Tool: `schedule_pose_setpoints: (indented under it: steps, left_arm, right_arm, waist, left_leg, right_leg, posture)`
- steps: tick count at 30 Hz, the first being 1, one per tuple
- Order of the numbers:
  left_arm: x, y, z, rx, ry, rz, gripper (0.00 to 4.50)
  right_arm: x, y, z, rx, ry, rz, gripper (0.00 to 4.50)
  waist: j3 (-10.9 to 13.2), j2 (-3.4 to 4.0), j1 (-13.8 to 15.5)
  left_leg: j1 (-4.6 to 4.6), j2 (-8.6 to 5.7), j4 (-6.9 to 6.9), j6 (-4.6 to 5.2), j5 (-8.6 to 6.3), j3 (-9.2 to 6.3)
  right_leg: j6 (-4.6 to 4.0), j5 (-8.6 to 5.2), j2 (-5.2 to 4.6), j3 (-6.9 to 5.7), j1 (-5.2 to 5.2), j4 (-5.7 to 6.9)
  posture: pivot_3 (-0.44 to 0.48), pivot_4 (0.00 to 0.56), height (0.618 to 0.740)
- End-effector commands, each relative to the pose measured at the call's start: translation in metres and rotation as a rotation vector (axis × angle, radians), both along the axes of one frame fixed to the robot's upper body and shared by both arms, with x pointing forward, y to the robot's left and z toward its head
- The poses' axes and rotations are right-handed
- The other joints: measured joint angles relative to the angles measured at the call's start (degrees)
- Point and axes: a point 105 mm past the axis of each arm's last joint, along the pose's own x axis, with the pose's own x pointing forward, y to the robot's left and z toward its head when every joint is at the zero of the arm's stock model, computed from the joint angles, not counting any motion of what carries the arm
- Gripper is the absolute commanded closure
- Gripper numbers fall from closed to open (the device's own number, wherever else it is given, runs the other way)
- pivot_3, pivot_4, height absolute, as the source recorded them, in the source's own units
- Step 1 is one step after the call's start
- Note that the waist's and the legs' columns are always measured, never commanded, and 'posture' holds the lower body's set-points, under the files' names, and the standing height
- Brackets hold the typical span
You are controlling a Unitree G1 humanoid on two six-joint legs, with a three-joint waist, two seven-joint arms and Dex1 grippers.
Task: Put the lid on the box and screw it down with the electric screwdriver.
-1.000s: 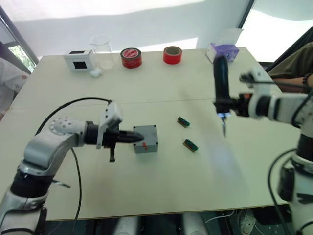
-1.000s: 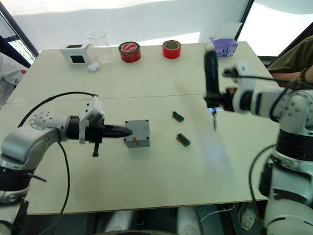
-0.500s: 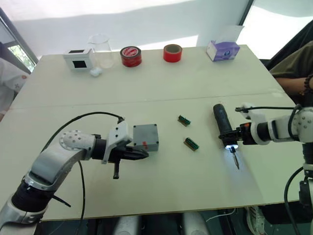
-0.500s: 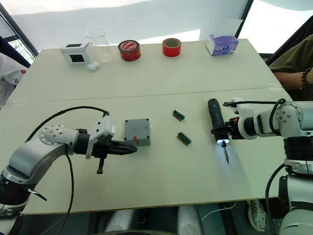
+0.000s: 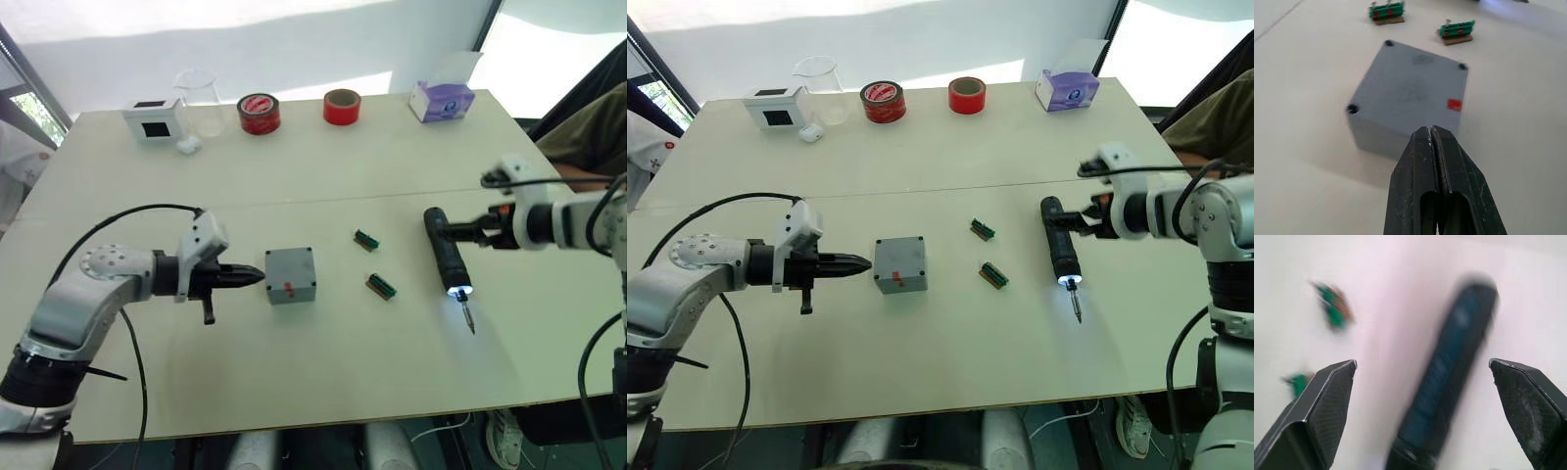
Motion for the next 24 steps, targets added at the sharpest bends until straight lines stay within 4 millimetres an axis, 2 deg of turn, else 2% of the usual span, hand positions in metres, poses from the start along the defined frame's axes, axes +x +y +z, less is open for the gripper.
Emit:
schedule_pose_setpoints:
  steps: [1, 4, 7, 9, 12, 16, 19, 24]
  left_arm:
    - [0.031, 0.029, -0.001, 0.117, -0.15, 0.179, 4.5]
    - [0.04, 0.035, -0.01, 0.152, -0.154, 0.226, 4.5]
    - [0.032, 0.007, -0.022, 0.075, -0.106, 0.157, 4.5]
    - [0.029, -0.007, -0.026, 0.047, -0.082, 0.132, 4.5]
    - [0.025, -0.018, -0.031, 0.044, -0.065, 0.1, 4.5]
    - [0.026, -0.022, -0.043, 0.106, -0.087, 0.083, 4.5]
    - [0.026, -0.027, -0.044, 0.089, -0.076, 0.06, 4.5]
    - [0.039, -0.036, -0.041, 0.069, -0.094, 0.04, 4.5]
  right_arm:
    - [-0.022, 0.046, 0.005, -0.141, -0.175, 0.362, 0.02]
    - [-0.037, 0.066, -0.009, -0.163, -0.201, 0.524, 0.02]
    - [-0.062, 0.111, -0.058, -0.095, -0.118, 0.699, 0.02]
    - [-0.066, 0.13, -0.075, -0.051, -0.1, 0.723, 0.02]
    - [-0.062, 0.14, -0.084, -0.028, -0.094, 0.711, 0.02]
    - [-0.061, 0.153, -0.093, 0.013, -0.068, 0.715, 0.02]
    - [-0.063, 0.154, -0.102, -0.018, -0.059, 0.743, 0.02]
    - [-0.072, 0.167, -0.099, 0.053, -0.033, 0.791, 0.02]
  waist:
    - [-0.02, -0.05, 0.24]
    - [-0.01, -0.21, 0.28]
    - [-0.11, -0.38, 0.29]
    - [-0.1, -0.43, 0.19]
    - [-0.06, -0.44, 0.18]
    - [-0.09, -0.47, 0.21]
    - [-0.09, -0.47, 0.31]
    - [-0.09, -0.47, 0.53]
  left_leg:
    - [0.0, 0.0, 0.0, 0.0, 0.0, 0.0]
    - [0.0, -0.04, 0.07, 0.0, 0.0, 0.01]
    - [-0.04, -0.09, 0.18, 0.0, 0.0, 0.0]
    - [-0.03, -0.07, 0.18, -0.04, 0.02, -0.04]
    - [-0.08, -0.09, 0.19, -0.36, 0.21, -0.03]
    - [-0.02, -0.08, 0.19, -0.37, 0.21, -0.09]
    - [-0.02, -0.08, 0.17, -0.38, 0.22, -0.11]
    - [-0.03, -0.11, 0.19, -0.37, 0.21, -0.12]
  right_leg:
    - [0.0, 0.0, 0.0, 0.0, 0.01, 0.0]
    - [0.01, 0.01, -0.03, 0.0, 0.06, 0.05]
    - [0.01, 0.01, -0.09, 0.02, 0.05, 0.15]
    - [0.01, 0.01, -0.07, 0.02, 0.04, 0.19]
    - [0.0, 0.01, -0.08, 0.07, -0.08, 0.28]
    - [-0.02, 0.02, -0.04, 0.06, -0.08, 0.33]
    - [-0.02, 0.02, -0.04, 0.04, -0.08, 0.34]
    - [-0.02, 0.02, -0.05, 0.03, -0.06, 0.35]
  posture:
    - [0.0, 0.15, 0.74]
    - [0.0, 0.15, 0.74]
    - [0.0, 0.15, 0.74]
    - [0.0, 0.15, 0.74]
    - [0.0, 0.15, 0.74]
    - [0.0, 0.15, 0.74]
    - [0.0, 0.15, 0.74]
    - [0.0, 0.15, 0.74]
